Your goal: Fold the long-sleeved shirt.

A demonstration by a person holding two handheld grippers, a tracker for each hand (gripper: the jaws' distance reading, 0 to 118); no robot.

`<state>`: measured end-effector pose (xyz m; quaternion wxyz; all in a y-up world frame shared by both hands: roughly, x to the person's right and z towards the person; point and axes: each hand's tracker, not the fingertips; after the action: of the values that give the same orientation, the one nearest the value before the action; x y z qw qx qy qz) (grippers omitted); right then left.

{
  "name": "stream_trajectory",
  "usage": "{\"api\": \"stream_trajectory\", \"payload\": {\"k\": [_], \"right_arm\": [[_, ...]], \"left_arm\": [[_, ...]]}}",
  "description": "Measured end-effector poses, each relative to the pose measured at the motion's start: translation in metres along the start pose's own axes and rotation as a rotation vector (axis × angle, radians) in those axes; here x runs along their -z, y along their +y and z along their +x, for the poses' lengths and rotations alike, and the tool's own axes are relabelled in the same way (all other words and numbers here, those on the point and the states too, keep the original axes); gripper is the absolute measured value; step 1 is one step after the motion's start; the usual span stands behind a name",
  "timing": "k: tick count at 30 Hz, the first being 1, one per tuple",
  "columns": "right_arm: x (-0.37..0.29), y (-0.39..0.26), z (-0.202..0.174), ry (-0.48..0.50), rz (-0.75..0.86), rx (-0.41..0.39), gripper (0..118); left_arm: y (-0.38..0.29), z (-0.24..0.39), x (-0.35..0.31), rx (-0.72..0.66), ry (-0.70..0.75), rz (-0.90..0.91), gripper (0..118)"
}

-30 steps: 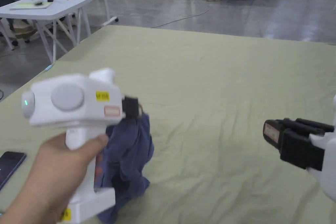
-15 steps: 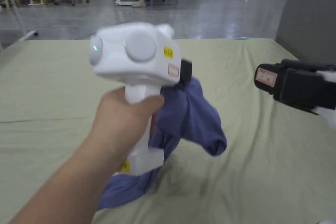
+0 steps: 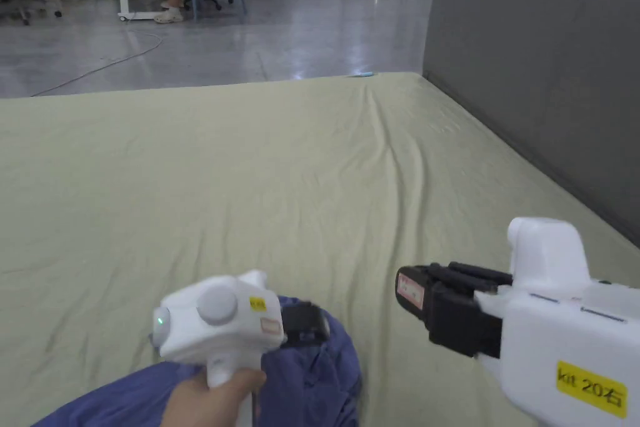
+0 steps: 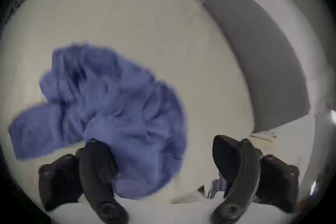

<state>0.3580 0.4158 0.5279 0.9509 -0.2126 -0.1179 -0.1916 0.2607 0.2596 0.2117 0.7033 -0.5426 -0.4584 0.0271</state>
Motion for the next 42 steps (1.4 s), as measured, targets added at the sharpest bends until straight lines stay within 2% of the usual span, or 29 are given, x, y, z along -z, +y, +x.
{"api": "stream_trajectory", "payload": {"k": [2, 4, 6, 8, 9, 10, 11, 12, 15, 20, 21, 22, 23, 24, 25, 29, 32, 34, 36, 37, 38, 39, 40, 41, 42], "right_arm": [[0.0, 0.006, -0.002, 0.053, 0.038, 0.02, 9], [0.004, 0.005, -0.005, 0.108, 0.04, 0.043, 9], [0.016, -0.002, -0.01, 0.118, 0.006, 0.044, 9], [0.031, -0.016, -0.016, 0.118, -0.043, 0.039, 9], [0.042, -0.026, -0.019, 0.127, -0.093, 0.044, 9], [0.052, -0.035, -0.021, 0.139, -0.138, 0.055, 9], [0.06, -0.042, -0.022, 0.146, -0.171, 0.069, 9], [0.068, -0.05, -0.024, 0.153, -0.196, 0.078, 9], [0.084, -0.063, -0.03, 0.138, -0.233, 0.084, 9], [0.1, -0.063, -0.037, 0.087, -0.26, 0.023, 9], [0.104, -0.063, -0.036, 0.086, -0.264, 0.023, 9], [0.107, -0.064, -0.034, 0.087, -0.269, 0.03, 9], [0.11, -0.065, -0.031, 0.088, -0.278, 0.043, 9], [0.115, -0.066, -0.029, 0.085, -0.289, 0.053, 9], [0.12, -0.069, -0.026, 0.071, -0.302, 0.06, 9], [0.133, -0.081, -0.013, -0.006, -0.36, 0.073, 9], [0.146, -0.092, -0.002, -0.073, -0.422, 0.074, 9], [0.155, -0.1, 0.006, -0.112, -0.472, 0.076, 9], [0.164, -0.106, 0.012, -0.154, -0.512, 0.065, 9], [0.168, -0.108, 0.016, -0.174, -0.531, 0.056, 9], [0.172, -0.11, 0.019, -0.19, -0.547, 0.053, 9], [0.178, -0.112, 0.023, -0.207, -0.564, 0.056, 9], [0.185, -0.113, 0.029, -0.214, -0.586, 0.075, 14], [0.192, -0.113, 0.034, -0.217, -0.605, 0.099, 34], [0.2, -0.114, 0.04, -0.217, -0.614, 0.113, 79]], "left_arm": [[0.008, 0.008, -0.064, 0.059, -0.13, 0.158, 101], [0.007, 0.004, -0.128, 0.111, -0.146, 0.288, 103], [-0.009, -0.006, -0.17, 0.149, -0.078, 0.323, 102], [-0.034, -0.024, -0.188, 0.127, 0.072, 0.301, 102], [-0.049, -0.037, -0.188, 0.1, 0.122, 0.266, 92], [-0.063, -0.057, -0.182, 0.064, 0.157, 0.225, 67], [-0.077, -0.069, -0.178, 0.017, 0.136, 0.207, 22], [-0.089, -0.082, -0.171, -0.027, 0.129, 0.165, 0], [-0.114, -0.11, -0.14, -0.072, 0.208, 0.014, 0], [-0.085, -0.122, -0.129, -0.107, 0.16, 0.069, 0], [-0.068, -0.124, -0.123, -0.096, 0.16, 0.087, 6], [-0.048, -0.127, -0.115, -0.073, 0.176, 0.115, 36], [-0.03, -0.133, -0.108, -0.062, 0.181, 0.106, 87], [-0.007, -0.142, -0.092, -0.052, 0.2, 0.101, 118], [0.013, -0.151, -0.077, -0.056, 0.196, 0.168, 117], [0.083, -0.181, -0.013, -0.047, 0.311, 0.019, 117], [0.113, -0.193, 0.041, -0.017, 0.364, -0.036, 103], [0.12, -0.2, 0.076, 0.028, 0.426, -0.095, 85], [0.116, -0.2, 0.092, 0.051, 0.474, -0.159, 83], [0.116, -0.192, 0.089, 0.093, 0.477, -0.129, 78], [0.116, -0.184, 0.085, 0.118, 0.494, -0.121, 64], [0.115, -0.178, 0.076, 0.151, 0.511, -0.114, 26], [0.113, -0.17, 0.071, 0.174, 0.496, -0.108, 4], [0.111, -0.165, 0.067, 0.173, 0.427, -0.104, 4], [0.109, -0.161, 0.059, 0.209, 0.468, -0.094, 3]]}}
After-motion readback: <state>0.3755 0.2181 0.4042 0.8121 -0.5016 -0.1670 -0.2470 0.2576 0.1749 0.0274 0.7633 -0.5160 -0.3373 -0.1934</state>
